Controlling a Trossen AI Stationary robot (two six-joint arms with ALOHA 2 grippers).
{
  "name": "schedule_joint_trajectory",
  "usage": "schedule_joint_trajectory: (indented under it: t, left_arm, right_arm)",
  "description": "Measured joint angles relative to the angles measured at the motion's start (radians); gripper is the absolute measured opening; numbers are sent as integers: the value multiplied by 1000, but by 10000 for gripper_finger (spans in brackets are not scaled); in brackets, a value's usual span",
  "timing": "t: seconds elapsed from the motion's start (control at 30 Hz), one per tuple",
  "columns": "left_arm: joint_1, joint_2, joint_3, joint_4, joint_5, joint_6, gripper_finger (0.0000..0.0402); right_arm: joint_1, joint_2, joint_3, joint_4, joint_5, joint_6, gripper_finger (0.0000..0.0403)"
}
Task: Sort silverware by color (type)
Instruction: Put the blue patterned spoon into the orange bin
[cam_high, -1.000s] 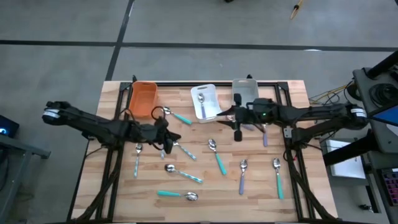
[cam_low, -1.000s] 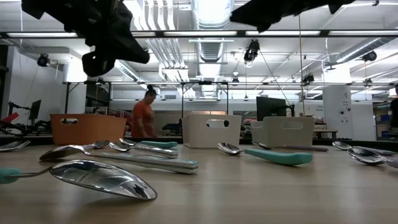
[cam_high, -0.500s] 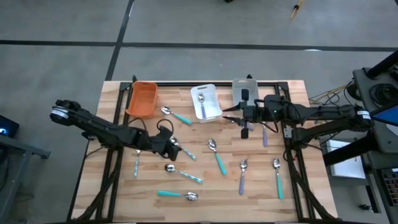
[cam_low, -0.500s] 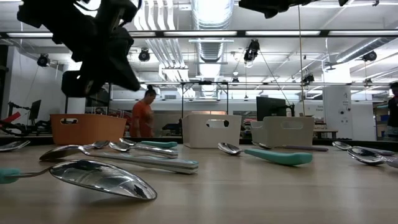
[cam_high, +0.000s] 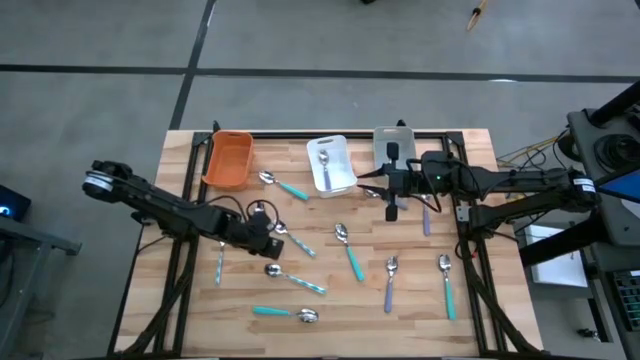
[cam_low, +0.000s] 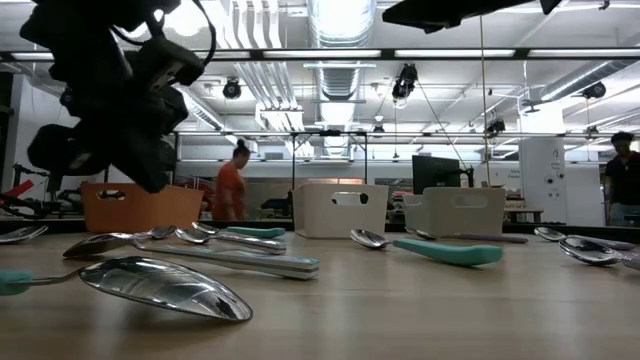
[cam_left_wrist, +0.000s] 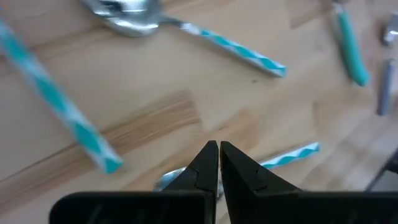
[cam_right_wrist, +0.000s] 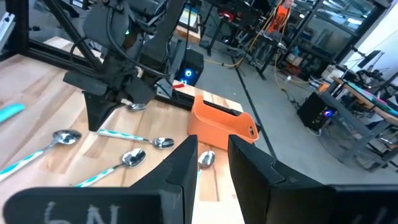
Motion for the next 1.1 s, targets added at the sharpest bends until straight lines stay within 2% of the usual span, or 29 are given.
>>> schedule_joint_trajectory:
  t: [0.2, 0.83, 1.1]
  left_arm:
    - [0, -6, 0, -44, 0, -38, 0]
    - [63, 6, 0, -185, -12, -18, 0]
    - [67, 6, 0, -195, -136, 18, 0]
  right_arm:
    - [-16, 0, 0, 0, -1, -8, 75]
    - [-28, 1, 0, 5, -1, -7, 73]
    - [-28, 1, 0, 5, -1, -7, 73]
